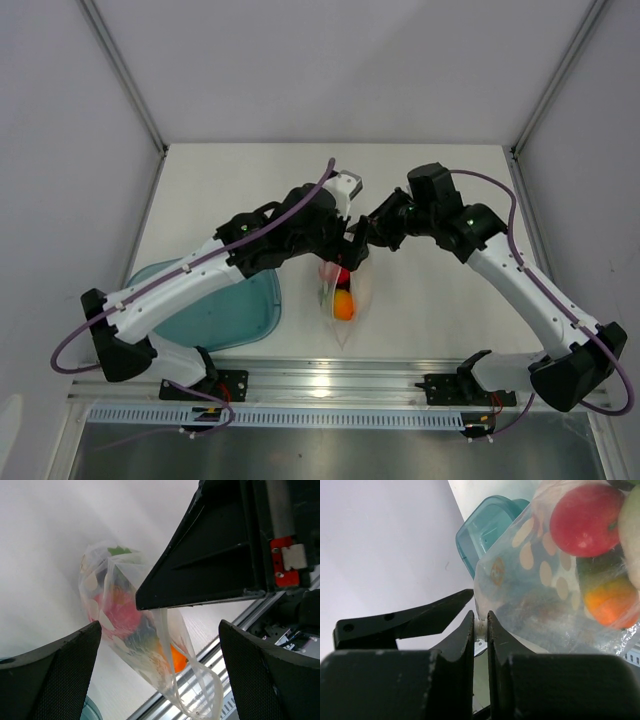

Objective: Place the food in the zip-top bag and seal the zipper
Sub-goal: Adjust the zipper food storage bag at the center of the board.

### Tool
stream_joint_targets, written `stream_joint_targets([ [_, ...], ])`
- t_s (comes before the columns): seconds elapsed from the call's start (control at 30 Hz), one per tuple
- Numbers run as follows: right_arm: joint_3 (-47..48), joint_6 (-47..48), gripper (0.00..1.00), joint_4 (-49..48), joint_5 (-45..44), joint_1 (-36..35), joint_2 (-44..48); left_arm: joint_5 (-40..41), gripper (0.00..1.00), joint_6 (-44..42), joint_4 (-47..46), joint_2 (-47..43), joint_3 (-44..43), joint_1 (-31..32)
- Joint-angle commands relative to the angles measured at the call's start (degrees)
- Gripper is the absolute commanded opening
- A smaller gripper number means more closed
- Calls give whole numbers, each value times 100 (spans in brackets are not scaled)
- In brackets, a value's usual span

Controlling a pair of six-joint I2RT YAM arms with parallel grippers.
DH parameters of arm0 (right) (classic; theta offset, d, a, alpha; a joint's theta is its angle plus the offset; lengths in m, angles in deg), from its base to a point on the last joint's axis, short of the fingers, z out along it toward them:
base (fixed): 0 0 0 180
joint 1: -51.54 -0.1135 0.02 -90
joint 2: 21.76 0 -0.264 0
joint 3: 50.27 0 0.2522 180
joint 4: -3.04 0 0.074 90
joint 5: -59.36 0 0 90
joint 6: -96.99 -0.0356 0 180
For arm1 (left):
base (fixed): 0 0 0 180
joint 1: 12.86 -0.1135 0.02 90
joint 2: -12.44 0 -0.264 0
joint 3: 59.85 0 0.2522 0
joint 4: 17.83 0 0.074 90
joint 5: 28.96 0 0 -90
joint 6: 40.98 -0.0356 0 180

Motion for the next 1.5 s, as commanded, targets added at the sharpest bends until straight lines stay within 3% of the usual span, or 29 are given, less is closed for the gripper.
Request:
stream_joint_targets([
  [0.0, 183, -231, 0, -232, -309, -58, 215, -135, 99, 196, 120, 293, -186, 21],
  [0.1, 78, -363, 0, -302, -450, -102, 302, -337, 97, 249, 164, 372, -54, 21],
  [0.3, 33, -451, 0, -320, -643, -129, 434, -390, 77, 345, 111, 303, 323, -23],
  [0.4, -11, -469, 0, -337, -687, -129, 478, -451, 58, 407, 68, 206, 516, -181],
  [0.43, -19, -478, 0, -346, -687, -129, 479, -469, 45, 425, 67, 180, 543, -216],
  [0.6, -116, -338, 0, -504, -556, -85, 496, -627, 14, 267, 173, 179, 614, -418],
  [0.63, -142, -320, 1, -513, -512, -7, 496, -705, 3, 223, 182, 153, 640, -427],
  [0.67, -221, -293, 4, -531, -442, 55, 505, -750, 0, 170, 173, 136, 649, -436],
  [0.77, -318, -109, 19, -732, -100, 301, 496, -1092, 1, -14, 85, -22, 789, -489],
  [0.8, -362, 57, 30, -811, 171, 345, 470, -1206, 1, -93, 7, -75, 816, -550],
  [0.9, -292, 382, 47, -1040, 647, 565, 321, -1961, 1, -225, -134, -234, 1044, -813],
  [0.93, -257, 688, 57, -1093, 1040, 618, 259, -2172, 1, -243, -161, -260, 1053, -910],
  [1.07, -90, 1803, 75, -1548, 2183, 855, 30, -3524, 1, -366, -328, -313, 1168, -1455],
  [1.13, -63, 2446, 90, -1576, 2327, 864, 92, -4474, 1, -515, -424, -313, 1238, -1745],
  [1.2, -98, 3299, 99, -1445, 2520, 856, 232, -5195, 0, -700, -442, -313, 1247, -1903],
  [1.37, -1002, 4575, 99, -1707, 1444, 873, 1118, -6136, 1, -1025, -302, -243, 1247, -2045],
  [1.47, -1406, 4856, 99, -1910, 1483, 1153, 1559, -6752, 1, -1043, -354, -190, 1317, -2159],
])
